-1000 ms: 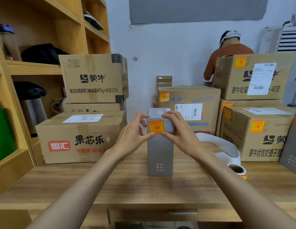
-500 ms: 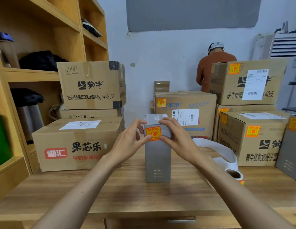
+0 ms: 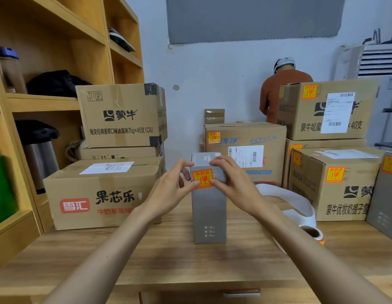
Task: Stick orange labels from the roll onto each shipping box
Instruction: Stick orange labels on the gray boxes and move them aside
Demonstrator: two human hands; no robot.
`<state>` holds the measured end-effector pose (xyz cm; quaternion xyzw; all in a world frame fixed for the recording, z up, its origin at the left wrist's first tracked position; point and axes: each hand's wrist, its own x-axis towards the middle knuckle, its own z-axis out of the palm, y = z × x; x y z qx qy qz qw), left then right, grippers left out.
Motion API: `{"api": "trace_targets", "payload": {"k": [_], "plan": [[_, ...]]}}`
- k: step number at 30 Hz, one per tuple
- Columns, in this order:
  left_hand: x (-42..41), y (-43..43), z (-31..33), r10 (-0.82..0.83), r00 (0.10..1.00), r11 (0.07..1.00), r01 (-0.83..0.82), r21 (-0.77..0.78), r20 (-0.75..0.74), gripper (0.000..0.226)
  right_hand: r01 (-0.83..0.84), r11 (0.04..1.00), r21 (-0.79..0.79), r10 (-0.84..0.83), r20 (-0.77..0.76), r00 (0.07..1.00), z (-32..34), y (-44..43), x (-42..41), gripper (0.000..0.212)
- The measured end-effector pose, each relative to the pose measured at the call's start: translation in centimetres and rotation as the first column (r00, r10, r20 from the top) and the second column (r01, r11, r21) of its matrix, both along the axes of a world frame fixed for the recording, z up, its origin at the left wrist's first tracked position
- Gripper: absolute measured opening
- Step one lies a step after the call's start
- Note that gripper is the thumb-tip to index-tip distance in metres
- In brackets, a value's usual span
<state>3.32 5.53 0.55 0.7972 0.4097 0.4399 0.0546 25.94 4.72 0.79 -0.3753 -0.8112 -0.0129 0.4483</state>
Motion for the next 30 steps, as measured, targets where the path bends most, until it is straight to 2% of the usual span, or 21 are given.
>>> {"api": "trace_targets", "payload": {"k": [2,5,10,17,21,25,27,30], "plan": [[0.0,0.0,-0.2,0.009,1.000,1.000,-0.009,0.003,-0.027,0.050,-0.003,1.000,-0.019,0.003,0.018,1.000,-0.4,0.1,0.2,0.046],[0.3,0.0,-0.2,0.055,0.996,0.998,-0.053,0.030,-0.069,0.053,0.014,1.000,-0.011,-0.014,0.013,1.000,-0.7,0.0,0.1,0.049],[1.0,-0.2,-0.1,0.157,0.981,0.984,-0.146,0.100,-0.114,0.057,0.139,0.989,0.052,-0.142,0.055,0.988,-0.8,-0.3,-0.9,0.053],[0.0,0.2,0.2,0.024,0.995,0.999,-0.021,0.031,-0.099,0.044,-0.014,1.000,-0.005,0.014,0.010,1.000,-0.2,0.1,0.1,0.041],[-0.2,0.5,0.9,-0.005,0.997,1.000,0.007,0.027,-0.074,0.027,-0.022,0.999,0.040,0.024,-0.051,0.998,0.6,0.5,0.0,0.018],[-0.3,0.8,1.3,-0.037,0.997,0.999,0.037,-0.004,-0.067,0.024,0.002,0.999,0.044,0.000,-0.053,0.999,1.2,0.6,-0.2,0.015],[-0.3,0.9,1.0,-0.057,0.998,0.998,0.057,-0.004,-0.033,0.023,-0.004,0.999,0.035,0.005,-0.035,0.999,0.8,0.6,0.0,0.021],[-0.4,0.8,0.2,-0.034,0.997,0.999,0.035,0.009,-0.068,0.036,-0.016,1.000,-0.006,0.016,0.014,1.000,-0.1,0.3,0.3,0.047]]}}
